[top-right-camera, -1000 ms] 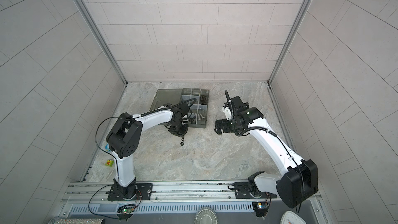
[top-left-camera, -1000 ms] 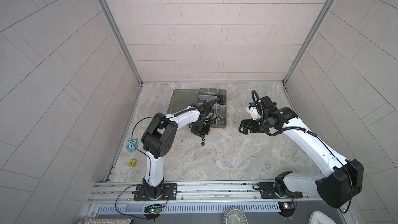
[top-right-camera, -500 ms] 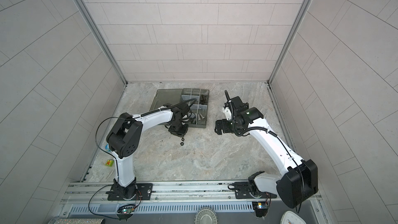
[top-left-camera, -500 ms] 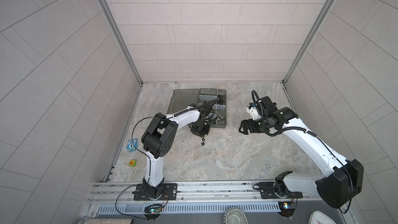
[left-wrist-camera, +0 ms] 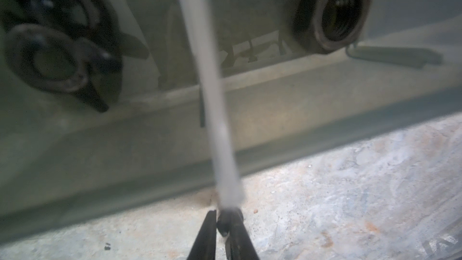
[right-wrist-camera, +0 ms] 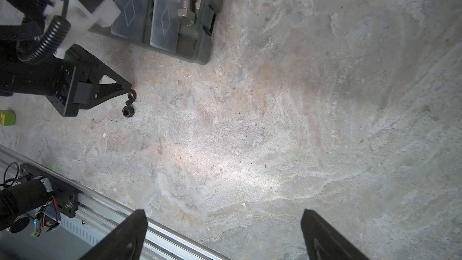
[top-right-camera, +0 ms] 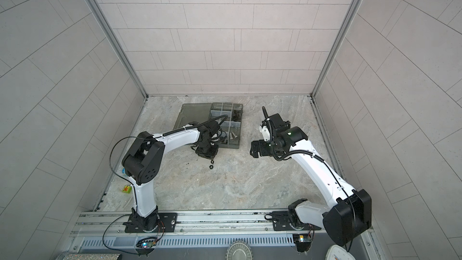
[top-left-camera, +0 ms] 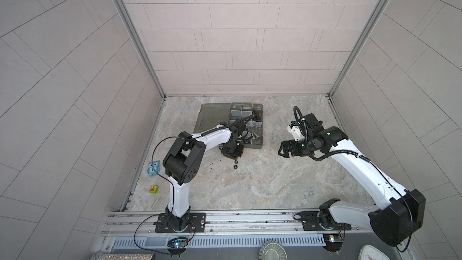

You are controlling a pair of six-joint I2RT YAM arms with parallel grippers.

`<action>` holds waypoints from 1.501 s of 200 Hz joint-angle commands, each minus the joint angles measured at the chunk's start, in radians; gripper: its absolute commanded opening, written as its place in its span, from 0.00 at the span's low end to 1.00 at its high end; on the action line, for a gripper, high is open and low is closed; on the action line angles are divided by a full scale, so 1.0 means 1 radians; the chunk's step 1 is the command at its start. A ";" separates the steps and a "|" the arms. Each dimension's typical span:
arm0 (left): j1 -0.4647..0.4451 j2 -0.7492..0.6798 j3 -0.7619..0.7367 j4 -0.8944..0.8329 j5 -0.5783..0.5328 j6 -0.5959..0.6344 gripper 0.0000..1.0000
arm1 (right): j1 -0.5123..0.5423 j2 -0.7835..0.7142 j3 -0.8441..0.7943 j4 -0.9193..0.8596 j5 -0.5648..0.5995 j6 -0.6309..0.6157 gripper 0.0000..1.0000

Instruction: Sort the screws and nuts into containers

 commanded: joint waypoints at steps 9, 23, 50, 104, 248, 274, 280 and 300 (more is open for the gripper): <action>-0.011 0.009 -0.042 -0.043 0.014 0.010 0.13 | -0.001 -0.030 -0.010 -0.023 0.021 0.013 0.98; -0.011 0.007 -0.046 -0.040 0.015 0.011 0.07 | 0.000 -0.032 -0.012 -0.024 0.023 0.016 0.98; -0.011 -0.006 -0.040 -0.049 0.010 0.014 0.05 | 0.000 -0.030 -0.012 -0.020 0.020 0.019 0.98; -0.011 -0.022 0.027 -0.116 -0.021 0.042 0.04 | 0.000 -0.022 -0.007 0.003 0.016 0.025 0.98; 0.128 0.174 0.562 -0.344 -0.081 0.149 0.04 | -0.002 0.058 0.073 0.084 0.019 0.013 0.98; 0.138 0.205 0.590 -0.335 -0.095 0.151 0.04 | -0.003 0.074 0.097 0.083 0.024 0.004 0.98; 0.140 0.211 0.597 -0.332 -0.092 0.151 0.04 | -0.003 0.081 0.103 0.081 0.025 0.001 0.98; 0.140 0.235 0.614 -0.325 -0.081 0.147 0.04 | -0.006 0.102 0.128 0.070 0.027 -0.013 0.98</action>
